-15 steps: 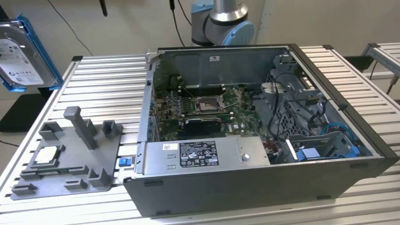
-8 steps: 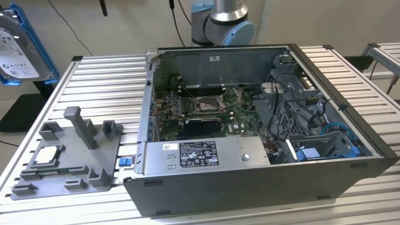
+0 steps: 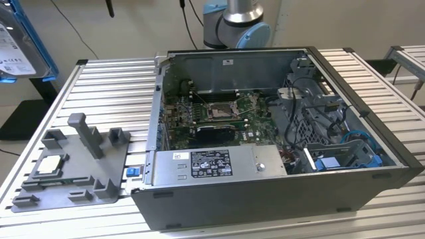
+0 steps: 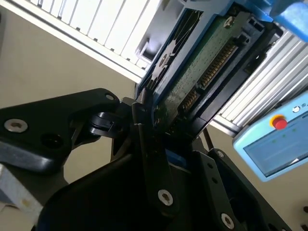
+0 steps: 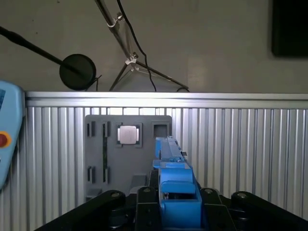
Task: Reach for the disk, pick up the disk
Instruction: 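Pick up the disk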
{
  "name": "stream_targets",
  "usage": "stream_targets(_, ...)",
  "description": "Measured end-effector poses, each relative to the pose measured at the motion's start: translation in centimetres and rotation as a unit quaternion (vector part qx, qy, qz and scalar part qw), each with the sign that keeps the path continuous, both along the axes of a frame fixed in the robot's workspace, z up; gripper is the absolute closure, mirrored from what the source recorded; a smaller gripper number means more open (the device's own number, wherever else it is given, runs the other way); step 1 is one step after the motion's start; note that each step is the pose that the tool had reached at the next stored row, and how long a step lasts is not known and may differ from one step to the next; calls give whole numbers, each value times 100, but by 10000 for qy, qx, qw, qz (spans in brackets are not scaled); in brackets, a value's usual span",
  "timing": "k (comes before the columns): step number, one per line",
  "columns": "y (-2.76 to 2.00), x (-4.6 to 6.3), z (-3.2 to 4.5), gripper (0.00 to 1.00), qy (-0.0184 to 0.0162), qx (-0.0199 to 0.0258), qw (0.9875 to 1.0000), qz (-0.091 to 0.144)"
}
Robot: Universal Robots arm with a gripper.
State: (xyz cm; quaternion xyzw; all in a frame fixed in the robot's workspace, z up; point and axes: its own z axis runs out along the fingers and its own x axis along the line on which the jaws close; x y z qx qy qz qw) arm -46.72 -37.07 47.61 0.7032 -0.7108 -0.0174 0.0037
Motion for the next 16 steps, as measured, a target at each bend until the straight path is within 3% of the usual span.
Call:
stream_targets(7,0,1,161,100,1,-1,10000,0)
stream_targets(16,0,0,310,100,1,0,10000,0)
